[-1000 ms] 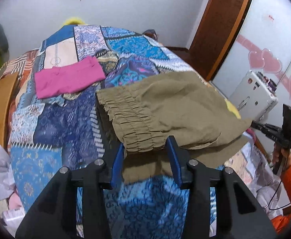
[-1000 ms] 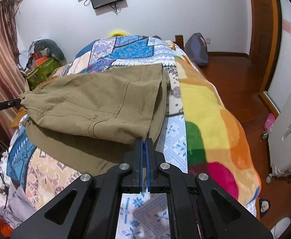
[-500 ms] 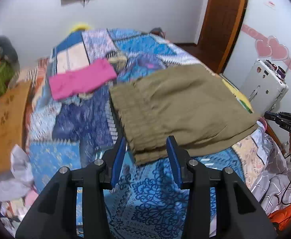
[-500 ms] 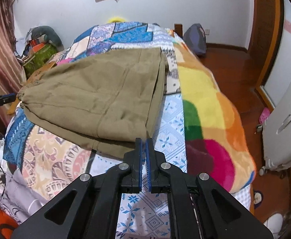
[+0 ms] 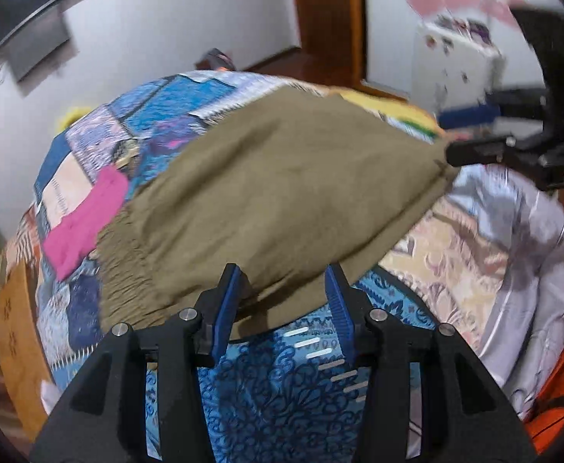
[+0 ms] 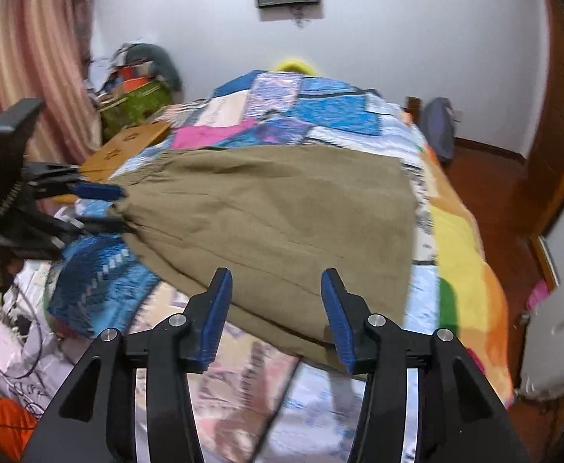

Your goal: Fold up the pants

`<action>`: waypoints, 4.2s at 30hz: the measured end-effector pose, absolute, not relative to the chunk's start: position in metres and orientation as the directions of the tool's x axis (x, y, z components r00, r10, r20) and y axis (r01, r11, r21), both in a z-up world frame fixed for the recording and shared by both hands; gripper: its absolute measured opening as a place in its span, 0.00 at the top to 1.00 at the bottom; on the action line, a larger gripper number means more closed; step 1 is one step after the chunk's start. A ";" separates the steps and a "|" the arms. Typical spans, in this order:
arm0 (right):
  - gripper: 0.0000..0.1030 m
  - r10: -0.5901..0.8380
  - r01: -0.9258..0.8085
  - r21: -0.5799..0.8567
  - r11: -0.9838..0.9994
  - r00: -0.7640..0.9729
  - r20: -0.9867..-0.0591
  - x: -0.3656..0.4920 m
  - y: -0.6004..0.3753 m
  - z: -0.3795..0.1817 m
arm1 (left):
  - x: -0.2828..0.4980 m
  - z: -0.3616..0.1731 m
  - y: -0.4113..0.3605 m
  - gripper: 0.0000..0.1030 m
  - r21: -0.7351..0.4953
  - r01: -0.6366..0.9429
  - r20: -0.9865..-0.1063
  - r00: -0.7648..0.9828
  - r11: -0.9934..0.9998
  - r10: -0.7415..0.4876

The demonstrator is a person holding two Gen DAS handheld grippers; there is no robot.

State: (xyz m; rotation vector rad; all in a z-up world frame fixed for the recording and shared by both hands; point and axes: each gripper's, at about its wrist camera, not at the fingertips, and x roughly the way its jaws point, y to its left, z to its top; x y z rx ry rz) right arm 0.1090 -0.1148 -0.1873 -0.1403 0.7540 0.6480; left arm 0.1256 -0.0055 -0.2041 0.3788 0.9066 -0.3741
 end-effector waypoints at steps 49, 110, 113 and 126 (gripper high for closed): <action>0.92 0.551 -0.722 0.076 0.688 0.452 -0.701 0.108 -0.047 -0.216 | 0.120 -0.212 -0.017 0.86 0.106 0.440 -0.826 0.538 0.892 -0.167; 0.61 0.404 -0.432 0.149 0.889 0.592 -0.698 0.282 -0.154 -0.199 | 0.264 -0.214 0.141 0.31 -0.169 -0.062 -0.836 0.537 0.984 -0.110; 0.61 0.377 -0.423 0.124 0.898 0.590 -0.714 0.310 -0.146 -0.211 | 0.272 -0.226 0.141 0.31 -0.188 -0.056 -0.845 0.518 0.981 -0.133; 0.71 0.345 -0.476 0.087 0.875 0.488 -0.802 0.383 -0.119 -0.264 | 0.277 -0.249 0.161 0.30 -0.210 -0.132 -0.841 0.529 0.969 -0.111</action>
